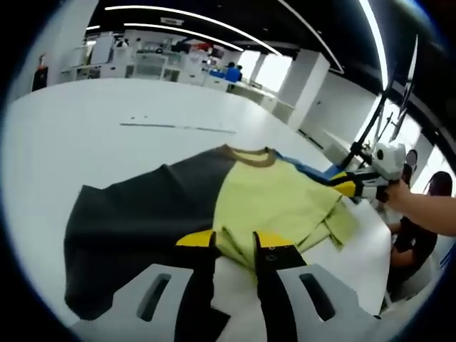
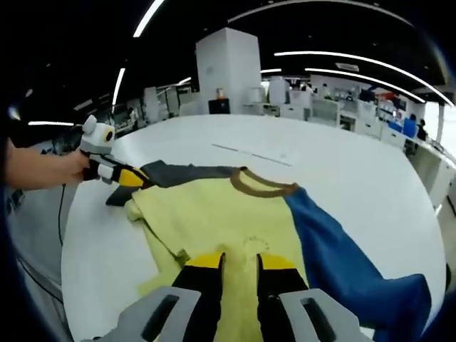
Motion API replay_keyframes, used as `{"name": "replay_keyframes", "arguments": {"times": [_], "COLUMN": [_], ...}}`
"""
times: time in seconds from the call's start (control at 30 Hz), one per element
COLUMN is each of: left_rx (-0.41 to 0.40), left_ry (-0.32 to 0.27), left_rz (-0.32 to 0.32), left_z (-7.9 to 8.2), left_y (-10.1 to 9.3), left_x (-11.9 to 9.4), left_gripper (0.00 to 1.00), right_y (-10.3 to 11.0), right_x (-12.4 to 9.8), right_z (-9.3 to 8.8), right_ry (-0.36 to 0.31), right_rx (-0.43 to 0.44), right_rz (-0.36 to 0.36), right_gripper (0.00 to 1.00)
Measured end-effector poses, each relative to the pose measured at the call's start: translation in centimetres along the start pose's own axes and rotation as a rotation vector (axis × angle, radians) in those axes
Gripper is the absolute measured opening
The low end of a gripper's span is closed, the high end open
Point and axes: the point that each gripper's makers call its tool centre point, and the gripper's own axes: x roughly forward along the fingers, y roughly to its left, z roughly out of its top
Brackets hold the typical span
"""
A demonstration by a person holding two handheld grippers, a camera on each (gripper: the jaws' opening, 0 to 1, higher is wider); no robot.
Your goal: Fold the garment on the visible template until the final outline fits inside the template.
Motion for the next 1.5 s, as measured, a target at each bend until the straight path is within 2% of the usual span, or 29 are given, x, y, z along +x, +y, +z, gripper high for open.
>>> {"name": "replay_keyframes", "arguments": {"times": [0.2, 0.43, 0.67, 0.9, 1.2, 1.5], "left_rx": [-0.006, 0.001, 0.001, 0.012, 0.023, 0.024], "left_ry": [-0.011, -0.001, 0.014, 0.033, 0.041, 0.047], "left_rz": [-0.021, -0.035, -0.043, -0.048, -0.041, -0.036], "left_z": [-0.2, -0.9, -1.9, -2.4, -2.8, -2.8], "left_y": [-1.0, -1.8, -2.4, -2.5, -2.5, -2.4], "left_x": [-0.7, -0.8, -0.6, -0.5, -0.4, -0.4], "left_gripper": [0.18, 0.18, 0.17, 0.15, 0.12, 0.06], "right_y": [1.8, 4.2, 6.9, 9.4, 10.6, 10.4], "right_x": [-1.3, -1.8, -1.7, -0.8, 0.0, 0.3], "right_z": [0.5, 0.0, -1.5, -3.8, -5.4, -6.3], "right_ry": [-0.045, -0.051, -0.033, 0.018, 0.061, 0.097], "right_rx": [-0.014, -0.061, -0.083, -0.119, -0.133, -0.18], "right_rz": [0.012, 0.045, 0.09, 0.143, 0.156, 0.136], "right_gripper": [0.17, 0.17, 0.16, 0.13, 0.13, 0.11]}}
